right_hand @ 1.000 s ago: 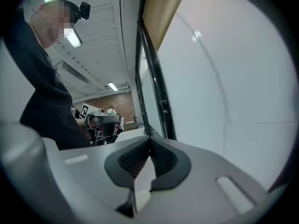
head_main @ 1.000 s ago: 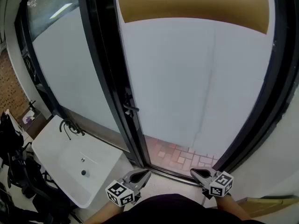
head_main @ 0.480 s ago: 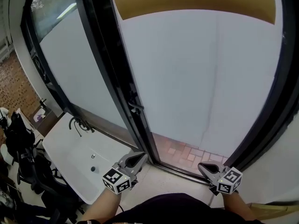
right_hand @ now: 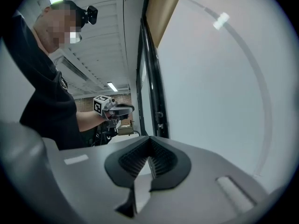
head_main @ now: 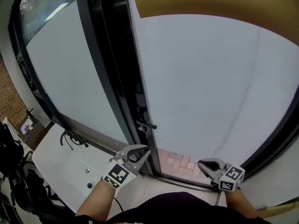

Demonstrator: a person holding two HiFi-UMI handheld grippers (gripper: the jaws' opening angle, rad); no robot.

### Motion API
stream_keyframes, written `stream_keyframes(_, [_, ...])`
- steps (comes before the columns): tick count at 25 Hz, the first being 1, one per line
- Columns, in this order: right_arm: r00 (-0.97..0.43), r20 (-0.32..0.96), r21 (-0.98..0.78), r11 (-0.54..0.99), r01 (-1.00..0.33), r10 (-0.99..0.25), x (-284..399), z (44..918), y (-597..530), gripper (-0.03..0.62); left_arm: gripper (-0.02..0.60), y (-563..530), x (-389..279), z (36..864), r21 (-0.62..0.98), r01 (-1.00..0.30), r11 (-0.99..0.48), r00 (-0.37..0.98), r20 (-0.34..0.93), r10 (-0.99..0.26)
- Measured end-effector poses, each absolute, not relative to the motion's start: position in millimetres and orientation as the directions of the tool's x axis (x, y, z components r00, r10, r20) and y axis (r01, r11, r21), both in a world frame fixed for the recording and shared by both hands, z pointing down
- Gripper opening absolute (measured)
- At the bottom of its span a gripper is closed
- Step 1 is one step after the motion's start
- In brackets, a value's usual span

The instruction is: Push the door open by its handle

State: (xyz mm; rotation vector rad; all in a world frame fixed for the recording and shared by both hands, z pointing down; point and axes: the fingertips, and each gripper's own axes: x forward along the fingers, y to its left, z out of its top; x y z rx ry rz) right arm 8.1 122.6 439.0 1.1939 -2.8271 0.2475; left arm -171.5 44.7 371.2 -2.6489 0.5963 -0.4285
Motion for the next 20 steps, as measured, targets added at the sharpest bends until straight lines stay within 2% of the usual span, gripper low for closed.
stream_keyframes(4, [-0.683, 0.139, -0.131, 0.67, -0.731, -0.718, -4, 423, 71, 0.0, 0.077, -17, -151, 357, -0.643, -0.126, -0.756, 0.827, 0.352, -0.438])
stream_keyframes(6, [-0.7, 0.159, -0.123, 0.69, -0.713, -0.696, -9, 423, 54, 0.0, 0.119, -42, -138, 366, -0.717, -0.001, -0.698, 0.783, 0.433, -0.446])
stream_keyframes(8, [-0.726, 0.17, -0.115, 0.719, -0.686, -0.666, -9, 418, 44, 0.0, 0.135, -61, -126, 375, -0.759, 0.133, -0.637, 0.722, 0.514, -0.463])
stream_keyframes(11, [-0.774, 0.158, -0.114, 0.767, -0.632, -0.614, 3, 411, 30, 0.0, 0.135, -85, -111, 388, -0.736, 0.304, -0.605, 0.596, 0.642, -0.481])
stream_keyframes(13, [-0.805, 0.148, -0.121, 0.797, -0.592, -0.575, 6, 410, 20, 0.0, 0.135, -99, -107, 401, -0.688, 0.375, -0.622, 0.502, 0.714, -0.488])
stream_keyframes(20, [-0.899, 0.147, -0.14, 0.891, -0.432, -0.413, -5, 427, 2, 0.0, 0.135, -116, -89, 469, -0.553, 0.476, -0.684, 0.304, 0.833, -0.462])
